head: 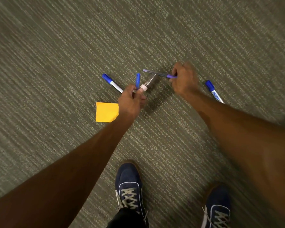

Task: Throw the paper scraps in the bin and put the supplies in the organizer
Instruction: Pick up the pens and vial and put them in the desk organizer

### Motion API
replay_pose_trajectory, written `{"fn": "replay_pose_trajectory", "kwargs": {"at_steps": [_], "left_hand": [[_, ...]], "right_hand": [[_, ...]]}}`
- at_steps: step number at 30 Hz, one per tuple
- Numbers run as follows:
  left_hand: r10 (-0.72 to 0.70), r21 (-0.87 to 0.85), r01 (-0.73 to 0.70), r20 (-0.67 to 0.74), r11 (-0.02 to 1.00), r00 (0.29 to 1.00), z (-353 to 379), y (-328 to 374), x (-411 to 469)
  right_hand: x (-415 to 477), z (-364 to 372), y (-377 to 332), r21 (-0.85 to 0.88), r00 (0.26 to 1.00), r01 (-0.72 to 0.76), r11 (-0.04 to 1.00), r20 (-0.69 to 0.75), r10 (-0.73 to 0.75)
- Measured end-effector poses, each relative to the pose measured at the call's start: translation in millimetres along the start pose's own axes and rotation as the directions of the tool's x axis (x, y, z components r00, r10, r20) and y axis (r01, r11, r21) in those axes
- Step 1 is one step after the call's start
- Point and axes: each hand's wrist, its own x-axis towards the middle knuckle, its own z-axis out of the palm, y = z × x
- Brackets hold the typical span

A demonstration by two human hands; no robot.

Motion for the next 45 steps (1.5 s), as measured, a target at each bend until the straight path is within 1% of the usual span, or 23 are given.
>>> {"fn": "replay_pose_trajectory", "kwargs": {"at_steps": [3, 5, 7, 8, 10, 12, 13, 15, 17, 20, 22, 24, 25, 26, 27, 29, 31, 34, 36, 38, 40, 43, 45], "left_hand": [[0.044, 0.044, -0.044, -0.007, 0.998, 0.999, 1, 7, -4], [0.214, 0.251, -0.204, -0.015, 0.946, 0.977, -2, 14, -9], [0.387, 0.511, -0.344, 0.025, 0.788, 0.922, -3, 24, -15], [0.442, 0.579, -0.391, 0.059, 0.715, 0.895, -4, 32, -18], [0.505, 0.664, -0.468, 0.155, 0.583, 0.849, -3, 45, -23], [0.508, 0.738, -0.507, 0.258, 0.445, 0.822, -2, 53, -26], [0.502, 0.756, -0.513, 0.285, 0.405, 0.816, -4, 56, -27], [0.527, 0.772, -0.505, 0.265, 0.386, 0.808, -7, 60, -31], [0.545, 0.786, -0.468, 0.203, 0.405, 0.814, -12, 61, -35], [0.435, 0.754, -0.399, 0.167, 0.522, 0.885, -23, 56, -33], [0.355, 0.613, -0.384, 0.175, 0.690, 0.918, -29, 52, -30], [0.245, 0.395, -0.280, 0.139, 0.875, 0.960, -32, 48, -27], [0.190, 0.313, -0.218, 0.118, 0.925, 0.975, -34, 45, -24], [0.131, 0.251, -0.152, 0.100, 0.956, 0.986, -36, 42, -23], [0.074, 0.183, -0.088, 0.083, 0.979, 0.994, -38, 39, -22], [-0.012, 0.064, 0.009, 0.051, 0.998, 0.999, -42, 32, -21], [-0.050, -0.010, 0.051, 0.018, 0.999, 0.999, -46, 25, -21], [-0.111, -0.109, 0.111, 0.013, 0.988, 0.994, -51, 18, -22], [-0.144, -0.155, 0.145, 0.014, 0.977, 0.989, -54, 18, -25], [-0.161, -0.212, 0.160, 0.013, 0.964, 0.987, -58, 20, -29], [-0.154, -0.241, 0.151, 0.007, 0.959, 0.988, -61, 27, -35], [-0.151, -0.267, 0.142, -0.010, 0.953, 0.989, -65, 45, -47], [-0.148, -0.280, 0.138, -0.015, 0.950, 0.989, -68, 63, -60]], "right_hand": [[0, -7, 0, 0.126, 0.999, -0.042, 0.991, -0.020, 0.045], [-4, -15, -3, 0.215, 0.995, -0.067, 0.974, -0.063, 0.082], [-12, -26, -9, 0.264, 0.997, -0.025, 0.964, -0.059, 0.042], [-17, -32, -14, 0.274, 0.999, 0.021, 0.961, -0.035, -0.011], [-30, -45, -26, 0.301, 0.989, 0.125, 0.945, 0.034, -0.142], [-42, -55, -39, 0.337, 0.970, 0.179, 0.924, 0.098, -0.223], [-48, -59, -46, 0.371, 0.964, 0.171, 0.913, 0.128, -0.233], [-57, -66, -57, 0.468, 0.958, 0.080, 0.880, 0.209, -0.198], [-60, -70, -65, 0.551, 0.946, -0.027, 0.834, 0.284, -0.157], [-60, -70, -76, 0.614, 0.917, -0.140, 0.777, 0.376, -0.132], [-57, -67, -81, 0.624, 0.899, -0.181, 0.760, 0.418, -0.128], [-50, -63, -83, 0.670, 0.883, -0.228, 0.707, 0.448, -0.140], [-46, -60, -82, 0.690, 0.883, -0.229, 0.686, 0.444, -0.153], [-41, -55, -81, 0.680, 0.897, -0.174, 0.712, 0.408, -0.171], [-34, -49, -79, 0.614, 0.919, -0.050, 0.788, 0.337, -0.204], [-20, -36, -73, 0.310, 0.914, 0.270, 0.911, 0.214, -0.344], [-9, -21, -67, 0.046, 0.848, 0.466, 0.884, 0.260, -0.461], [-2, -1, -57, -0.174, 0.781, 0.585, 0.792, 0.384, -0.492], [-2, 10, -54, -0.272, 0.772, 0.622, 0.734, 0.374, -0.514], [-3, 15, -52, -0.320, 0.772, 0.631, 0.706, 0.343, -0.535], [-7, 12, -52, -0.299, 0.796, 0.602, 0.740, 0.299, -0.526], [-21, -8, -58, -0.141, 0.858, 0.509, 0.850, 0.171, -0.485], [-36, -32, -69, 0.022, 0.913, 0.395, 0.919, 0.104, -0.395]]}}
